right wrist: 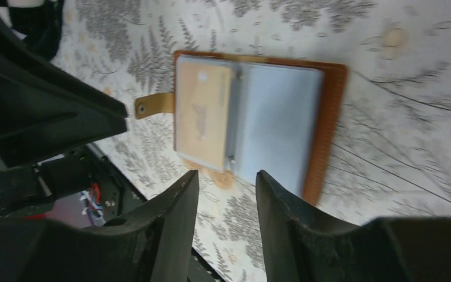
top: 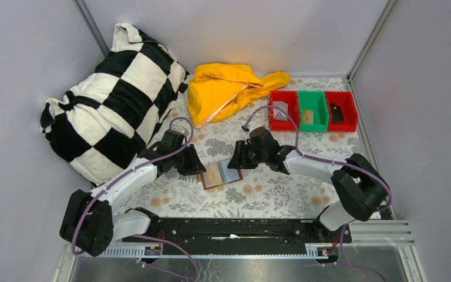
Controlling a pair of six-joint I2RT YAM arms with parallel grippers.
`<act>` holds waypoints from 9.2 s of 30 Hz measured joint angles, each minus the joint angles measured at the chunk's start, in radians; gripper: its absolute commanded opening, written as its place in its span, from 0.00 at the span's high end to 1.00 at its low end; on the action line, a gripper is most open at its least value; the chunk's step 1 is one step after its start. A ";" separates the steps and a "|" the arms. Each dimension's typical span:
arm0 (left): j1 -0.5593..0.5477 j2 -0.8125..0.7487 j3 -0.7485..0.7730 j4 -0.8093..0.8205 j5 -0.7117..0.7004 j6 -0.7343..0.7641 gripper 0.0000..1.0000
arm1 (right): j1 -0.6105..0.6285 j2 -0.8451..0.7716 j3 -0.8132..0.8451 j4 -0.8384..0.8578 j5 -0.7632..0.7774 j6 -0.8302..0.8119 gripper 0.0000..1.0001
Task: Take the credit cards out of the card holder
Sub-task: Remove the credit card from the card holder.
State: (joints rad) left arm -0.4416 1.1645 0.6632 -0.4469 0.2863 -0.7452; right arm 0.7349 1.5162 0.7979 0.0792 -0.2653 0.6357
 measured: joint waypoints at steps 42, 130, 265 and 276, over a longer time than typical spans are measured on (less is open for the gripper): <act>-0.028 0.183 -0.092 0.227 0.043 -0.082 0.77 | 0.042 0.319 -0.014 0.368 -0.194 0.204 0.86; -0.027 0.238 0.053 0.228 0.193 -0.040 0.63 | -0.020 0.045 -0.045 0.175 -0.105 0.092 0.71; -0.034 0.386 -0.020 0.439 0.294 -0.024 1.00 | -0.078 0.159 -0.241 0.468 -0.155 0.199 0.70; -0.011 0.319 -0.016 0.372 0.294 0.012 1.00 | -0.078 0.134 -0.235 0.425 -0.151 0.192 0.63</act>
State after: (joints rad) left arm -0.4522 1.4834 0.6468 -0.0746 0.5808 -0.7334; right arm 0.6571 1.6501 0.5625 0.5041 -0.4168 0.8276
